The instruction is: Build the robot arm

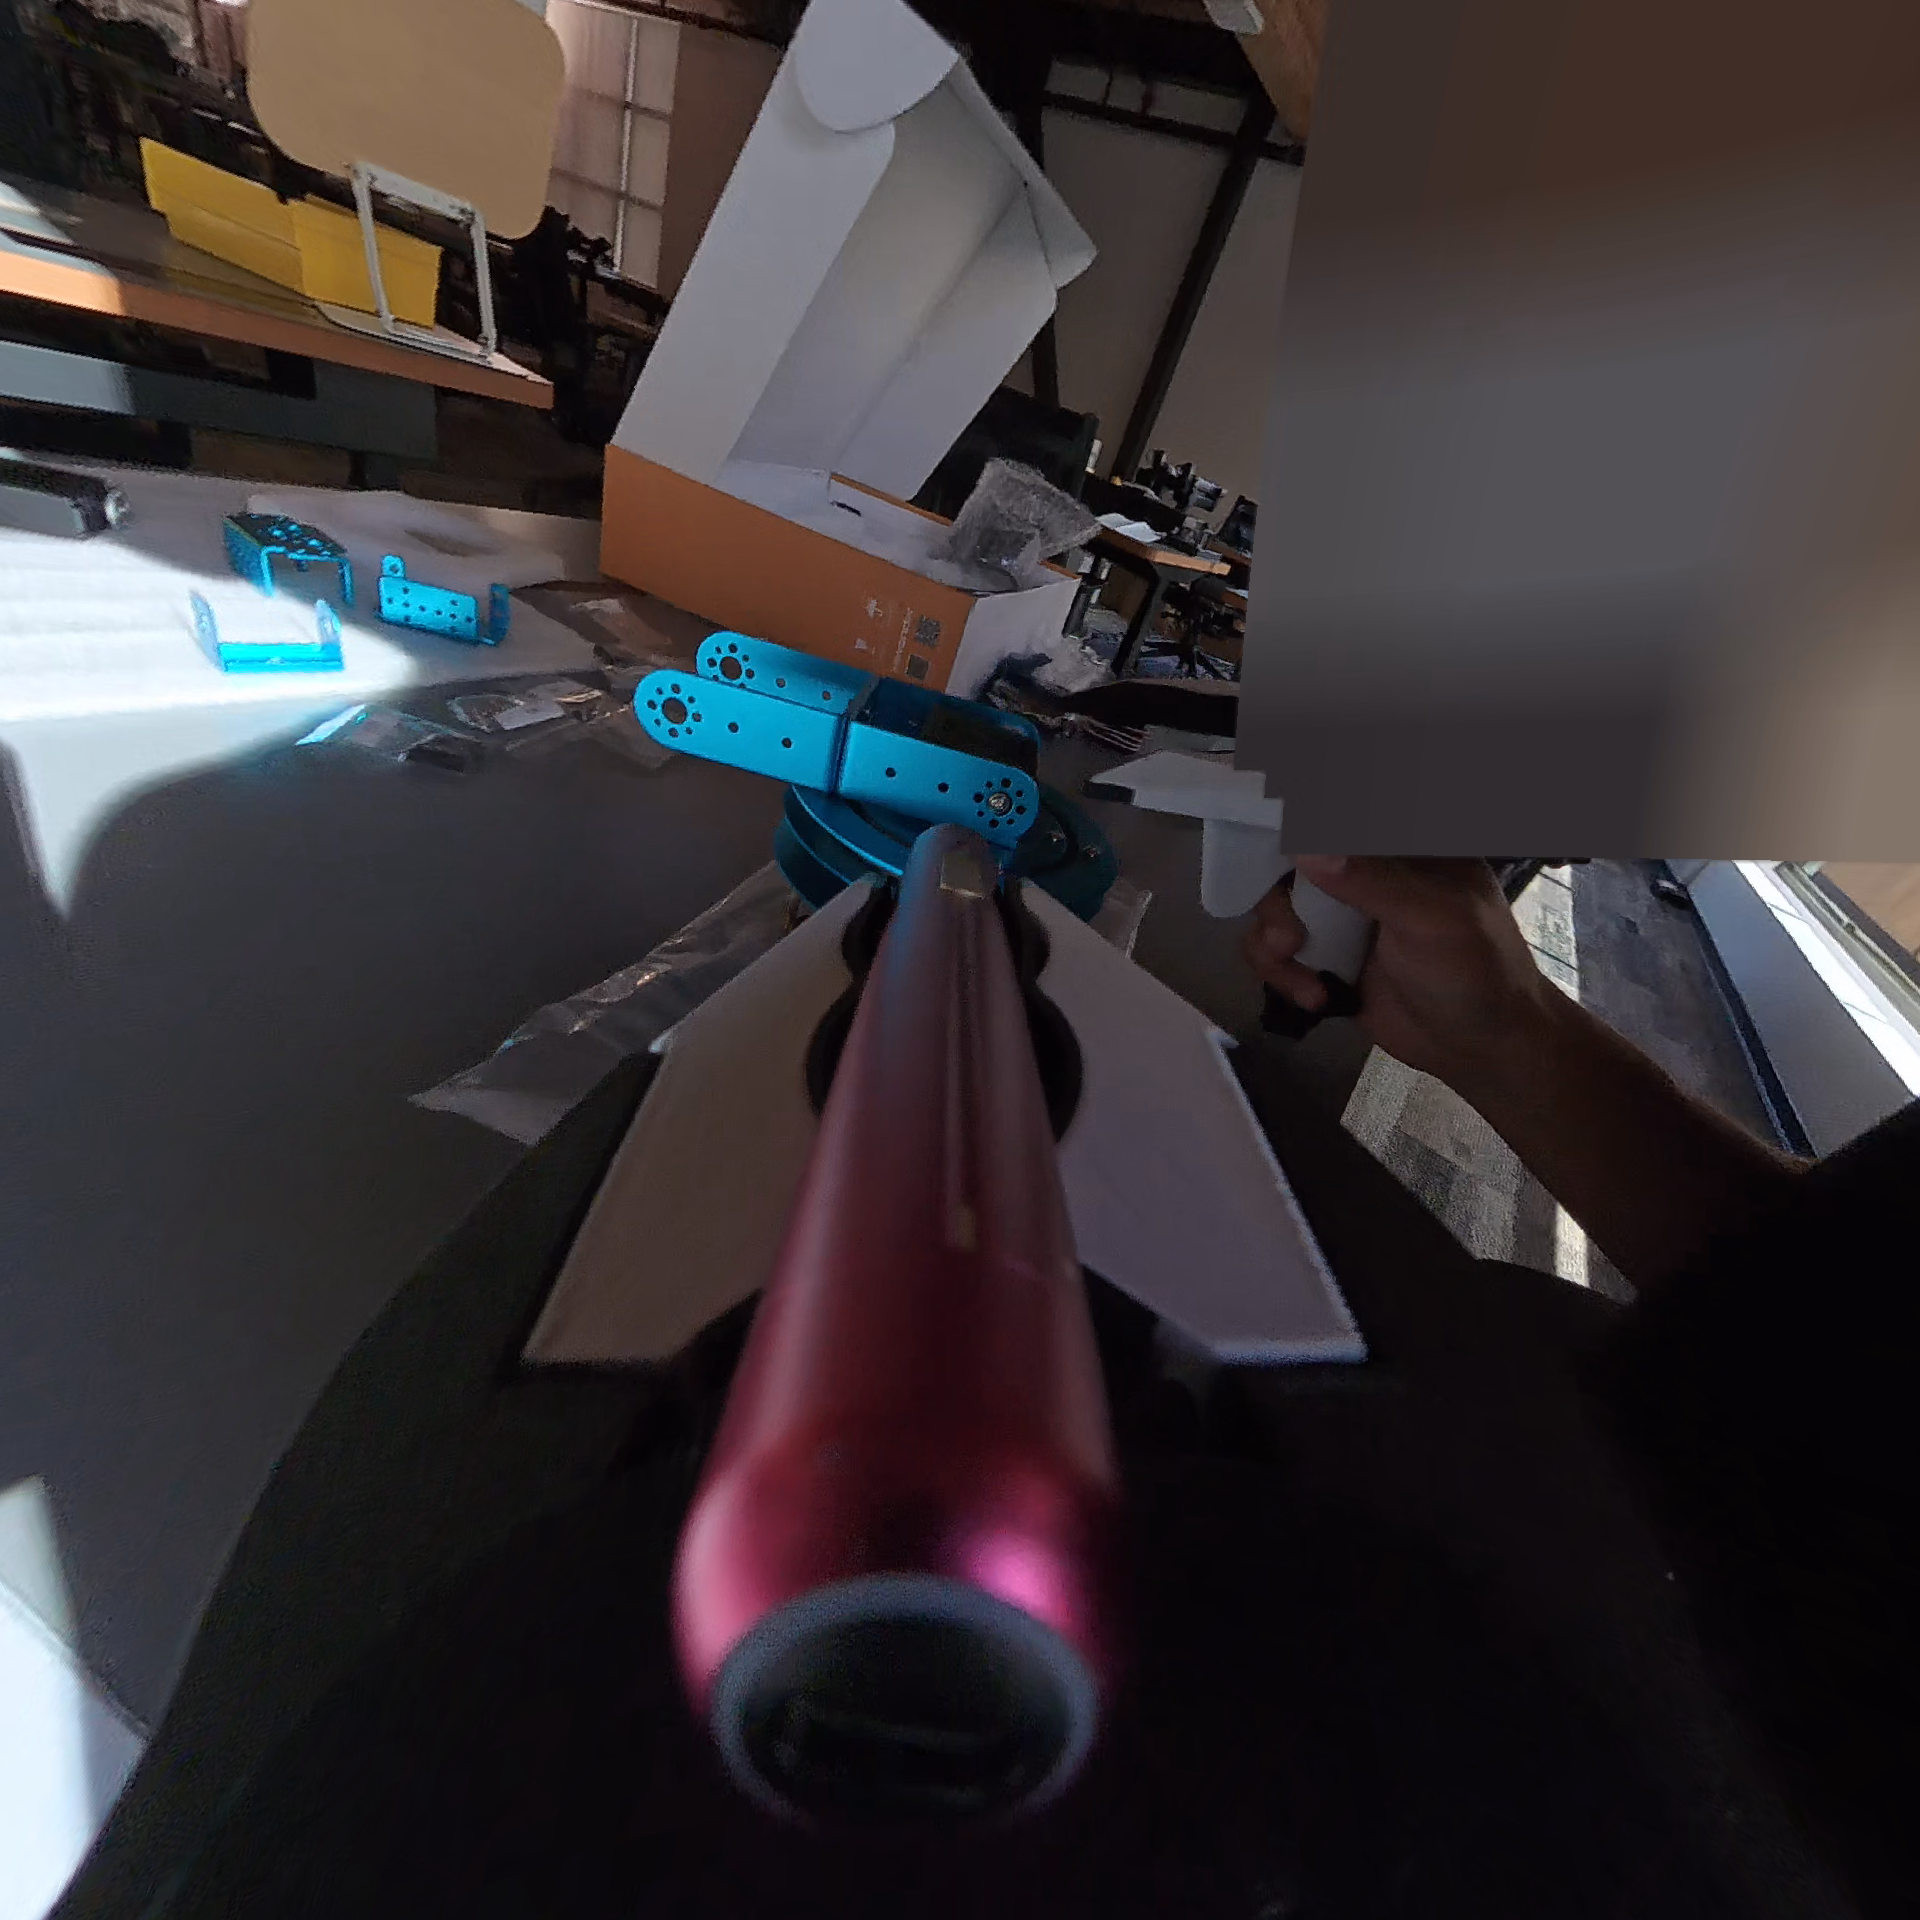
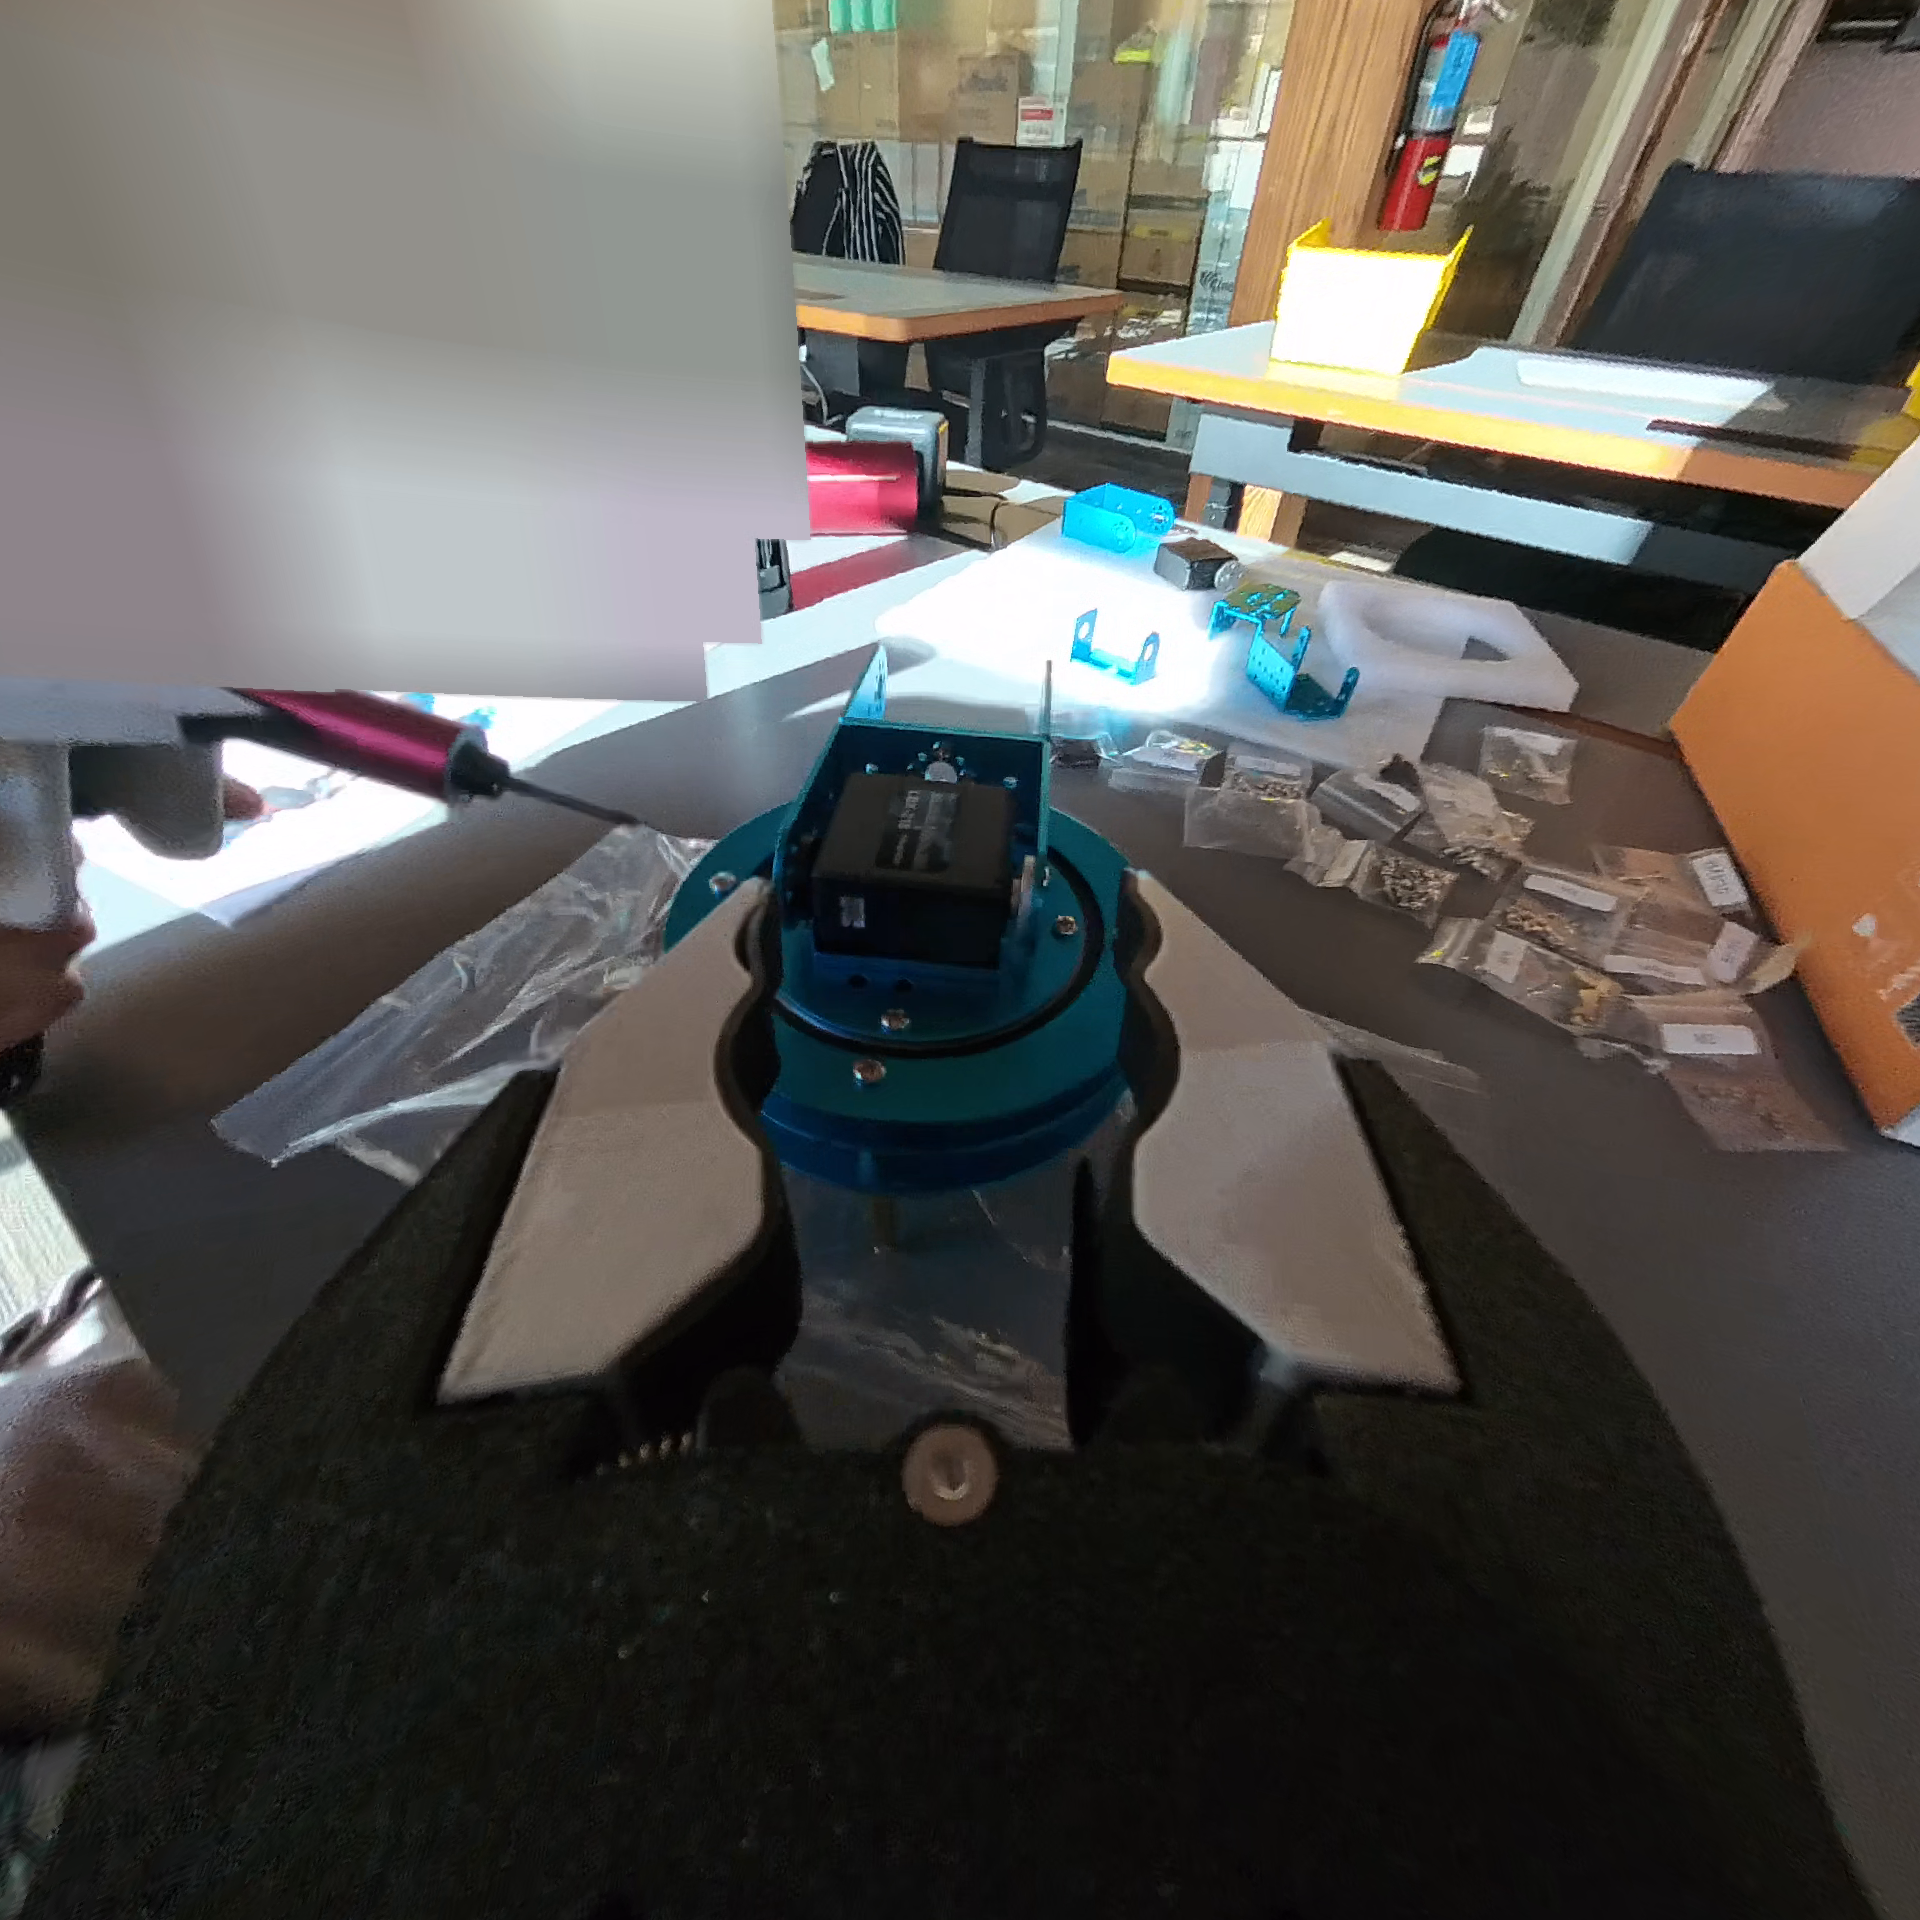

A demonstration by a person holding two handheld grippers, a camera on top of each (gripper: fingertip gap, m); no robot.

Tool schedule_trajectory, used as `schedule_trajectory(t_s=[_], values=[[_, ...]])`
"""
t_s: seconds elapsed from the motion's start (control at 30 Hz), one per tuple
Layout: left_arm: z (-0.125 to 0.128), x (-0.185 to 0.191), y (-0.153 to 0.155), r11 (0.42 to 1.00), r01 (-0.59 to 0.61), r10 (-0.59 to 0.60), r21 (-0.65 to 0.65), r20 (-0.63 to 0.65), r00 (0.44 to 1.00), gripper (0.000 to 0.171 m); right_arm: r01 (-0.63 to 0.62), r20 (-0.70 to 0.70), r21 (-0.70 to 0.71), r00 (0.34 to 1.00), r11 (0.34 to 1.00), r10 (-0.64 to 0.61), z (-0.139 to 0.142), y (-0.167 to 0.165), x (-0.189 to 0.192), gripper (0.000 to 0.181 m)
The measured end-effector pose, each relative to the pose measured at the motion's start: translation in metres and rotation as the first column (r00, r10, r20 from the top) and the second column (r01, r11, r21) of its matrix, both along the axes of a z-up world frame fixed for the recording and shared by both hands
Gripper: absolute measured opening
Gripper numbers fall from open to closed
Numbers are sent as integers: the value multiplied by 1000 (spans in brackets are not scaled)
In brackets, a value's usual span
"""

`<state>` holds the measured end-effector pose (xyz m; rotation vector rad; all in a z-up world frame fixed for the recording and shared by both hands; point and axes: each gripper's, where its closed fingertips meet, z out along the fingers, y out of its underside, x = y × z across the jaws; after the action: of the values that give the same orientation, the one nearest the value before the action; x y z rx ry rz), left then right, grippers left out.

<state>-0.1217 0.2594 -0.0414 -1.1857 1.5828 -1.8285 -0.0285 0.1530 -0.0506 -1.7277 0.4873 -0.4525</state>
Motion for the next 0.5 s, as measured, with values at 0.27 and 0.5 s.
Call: schedule_trajectory(t_s=[0.27, 0.5], values=[[-1, 16, -23, 977, 194, -188, 90, -75, 979, 20, 52, 3, 19, 999, 998, -52, -8, -21, -2, 58], [-7, 22, -33, 958, 247, -234, 145, -105, 967, 20, 47, 7, 44, 999, 998, -47, 1, -17, -6, 53]])
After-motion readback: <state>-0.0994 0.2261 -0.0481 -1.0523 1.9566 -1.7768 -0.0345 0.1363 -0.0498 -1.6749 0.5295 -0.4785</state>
